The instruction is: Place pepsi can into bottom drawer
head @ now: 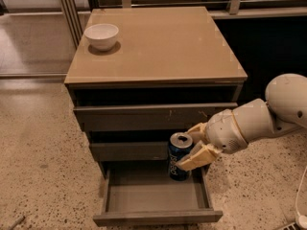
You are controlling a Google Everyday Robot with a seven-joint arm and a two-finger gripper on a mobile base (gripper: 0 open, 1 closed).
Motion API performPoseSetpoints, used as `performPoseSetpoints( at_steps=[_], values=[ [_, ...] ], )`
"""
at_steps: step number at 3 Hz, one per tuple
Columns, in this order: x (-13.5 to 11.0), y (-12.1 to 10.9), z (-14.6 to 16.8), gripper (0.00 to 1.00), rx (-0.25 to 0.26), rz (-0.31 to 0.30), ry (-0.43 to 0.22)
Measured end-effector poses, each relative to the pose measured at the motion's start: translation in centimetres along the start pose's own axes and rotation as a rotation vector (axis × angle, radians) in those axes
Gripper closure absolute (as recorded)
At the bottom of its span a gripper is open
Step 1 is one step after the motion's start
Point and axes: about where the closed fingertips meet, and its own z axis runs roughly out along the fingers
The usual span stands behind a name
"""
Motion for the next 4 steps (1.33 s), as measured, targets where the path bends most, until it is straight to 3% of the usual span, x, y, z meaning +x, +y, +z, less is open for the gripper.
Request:
performPoseSetpoints(
  at_steps=[1,2,3,4],
  values=[
    [4.0,0.1,2.6,1.00,0.012,-0.033,0.028],
    [11.1,-0.1,6.5,1.00,0.050,-0.053,0.045],
    [19.6,-0.8,11.4,1.00,0.053,0.002,0.042],
    [19.6,-0.8,11.4,1.00,0.053,0.002,0.043]
  ],
)
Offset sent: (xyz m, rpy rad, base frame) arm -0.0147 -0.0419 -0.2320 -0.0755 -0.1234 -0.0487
